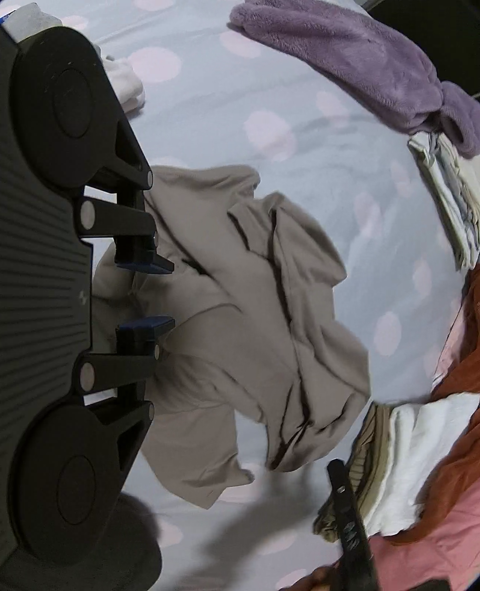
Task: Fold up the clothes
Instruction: 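Lower the beige shirt back onto the bed and open both grippers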
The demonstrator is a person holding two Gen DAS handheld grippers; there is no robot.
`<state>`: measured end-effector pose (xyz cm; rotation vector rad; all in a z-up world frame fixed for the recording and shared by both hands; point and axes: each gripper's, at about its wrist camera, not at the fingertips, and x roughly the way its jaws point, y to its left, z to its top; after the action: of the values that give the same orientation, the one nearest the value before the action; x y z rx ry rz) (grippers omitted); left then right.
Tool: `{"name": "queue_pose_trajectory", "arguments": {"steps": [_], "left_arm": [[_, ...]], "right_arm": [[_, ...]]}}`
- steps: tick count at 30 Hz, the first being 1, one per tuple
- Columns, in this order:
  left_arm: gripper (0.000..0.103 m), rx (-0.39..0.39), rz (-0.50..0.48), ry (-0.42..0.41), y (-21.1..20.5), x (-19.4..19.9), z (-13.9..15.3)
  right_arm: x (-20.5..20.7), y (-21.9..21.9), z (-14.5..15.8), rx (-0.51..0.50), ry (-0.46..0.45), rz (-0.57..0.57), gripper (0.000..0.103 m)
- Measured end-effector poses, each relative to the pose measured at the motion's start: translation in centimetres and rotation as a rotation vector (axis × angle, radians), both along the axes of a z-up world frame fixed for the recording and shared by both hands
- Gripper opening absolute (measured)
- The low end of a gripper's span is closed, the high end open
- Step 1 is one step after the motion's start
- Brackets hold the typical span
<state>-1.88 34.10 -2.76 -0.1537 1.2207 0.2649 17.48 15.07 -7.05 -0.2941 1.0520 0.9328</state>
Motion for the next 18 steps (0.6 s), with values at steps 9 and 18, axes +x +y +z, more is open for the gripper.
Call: {"name": "queue_pose_trajectory", "arguments": {"steps": [9, 18], "left_arm": [[0.025, -0.025, -0.028, -0.068, 3.4, 2.1, 2.5], [0.030, -0.107, -0.351, 0.021, 0.2, 10.2, 1.6]], "right_arm": [[-12.6, 1.2, -2.4, 0.169, 0.206, -0.126, 0.048], [-19.8, 4.4, -3.3, 0.276, 0.186, -0.316, 0.040]]}}
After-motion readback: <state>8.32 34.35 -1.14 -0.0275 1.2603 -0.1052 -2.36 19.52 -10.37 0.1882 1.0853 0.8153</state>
